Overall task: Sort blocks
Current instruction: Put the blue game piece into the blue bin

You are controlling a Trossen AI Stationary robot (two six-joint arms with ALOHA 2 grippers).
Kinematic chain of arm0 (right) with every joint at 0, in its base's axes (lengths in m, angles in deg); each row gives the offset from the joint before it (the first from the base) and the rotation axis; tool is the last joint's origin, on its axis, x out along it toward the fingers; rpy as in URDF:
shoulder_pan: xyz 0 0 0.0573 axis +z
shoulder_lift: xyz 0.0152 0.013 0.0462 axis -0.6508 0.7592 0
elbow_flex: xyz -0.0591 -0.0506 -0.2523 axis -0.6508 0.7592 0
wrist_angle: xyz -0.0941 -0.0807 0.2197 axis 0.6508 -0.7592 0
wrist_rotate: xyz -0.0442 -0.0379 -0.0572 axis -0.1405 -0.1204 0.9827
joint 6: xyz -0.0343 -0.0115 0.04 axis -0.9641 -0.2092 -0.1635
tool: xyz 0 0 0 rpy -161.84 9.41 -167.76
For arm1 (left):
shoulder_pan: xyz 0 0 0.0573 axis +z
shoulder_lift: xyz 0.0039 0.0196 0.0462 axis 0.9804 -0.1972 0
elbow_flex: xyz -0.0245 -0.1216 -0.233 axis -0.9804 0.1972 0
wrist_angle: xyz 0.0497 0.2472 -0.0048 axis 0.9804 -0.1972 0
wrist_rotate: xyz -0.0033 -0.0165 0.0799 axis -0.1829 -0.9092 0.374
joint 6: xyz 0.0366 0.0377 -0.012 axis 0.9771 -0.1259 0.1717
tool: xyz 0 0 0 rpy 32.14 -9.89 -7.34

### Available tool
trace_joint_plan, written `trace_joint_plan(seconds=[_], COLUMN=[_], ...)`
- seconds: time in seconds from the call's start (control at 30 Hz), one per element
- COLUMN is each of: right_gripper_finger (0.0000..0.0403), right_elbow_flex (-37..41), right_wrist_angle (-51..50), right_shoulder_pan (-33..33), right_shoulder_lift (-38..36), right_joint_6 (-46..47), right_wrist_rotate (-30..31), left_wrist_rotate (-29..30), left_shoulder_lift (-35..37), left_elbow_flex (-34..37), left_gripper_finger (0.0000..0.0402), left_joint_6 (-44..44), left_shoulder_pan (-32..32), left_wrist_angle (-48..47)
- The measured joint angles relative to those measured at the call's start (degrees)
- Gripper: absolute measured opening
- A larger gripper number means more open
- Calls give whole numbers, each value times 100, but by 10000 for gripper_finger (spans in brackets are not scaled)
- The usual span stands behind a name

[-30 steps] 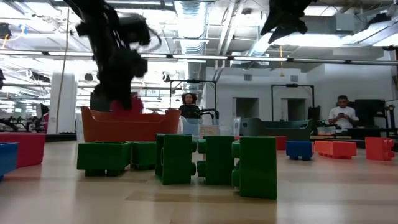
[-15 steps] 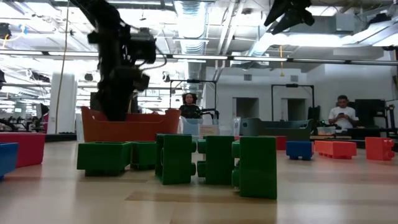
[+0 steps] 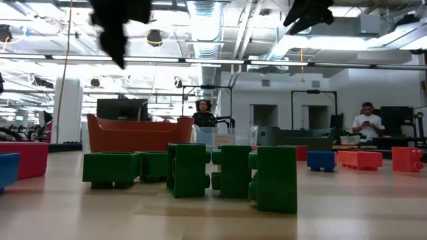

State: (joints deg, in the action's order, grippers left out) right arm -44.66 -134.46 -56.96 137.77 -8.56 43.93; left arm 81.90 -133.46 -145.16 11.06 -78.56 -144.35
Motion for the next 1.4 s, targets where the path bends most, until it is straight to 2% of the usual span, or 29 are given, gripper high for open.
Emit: trace_joint_plan(seconds=[0.13, 0.23, 0.37, 0.5, 0.77, 1.03, 1.4], right_gripper_finger=[214, 214, 214, 214, 214, 214, 214], right_elbow_flex=[0, 0, 0, 0, 0, -1, -2], right_wrist_angle=[2, 10, -5, -93, -109, -105, -107], right_shoulder_pan=[2, 26, 26, 23, 24, 321, 585], right_shoulder_lift=[2, 4, 4, 4, 4, 4, 4], right_joint_6=[-71, -277, -451, -555, -569, -388, 15], right_wrist_rotate=[0, 1, 0, 0, -96, -125, -106], left_wrist_rotate=[26, 68, 222, 216, 112, 13, -100], left_shoulder_lift=[323, 303, -88, -677, -1316, -917, -685], left_elbow_flex=[326, 487, 563, 586, 604, 1604, 2495], left_gripper_finger=[265, 265, 265, 265, 265, 249, 235], left_joint_6=[-1700, -2740, -3643, -4135, -4133, -4522, -4036], left_shoulder_pan=[-1368, -2417, -3542, -4187, -4341, -4256, -4229], left_wrist_angle=[-94, -113, -106, -205, -182, 461, 1305])
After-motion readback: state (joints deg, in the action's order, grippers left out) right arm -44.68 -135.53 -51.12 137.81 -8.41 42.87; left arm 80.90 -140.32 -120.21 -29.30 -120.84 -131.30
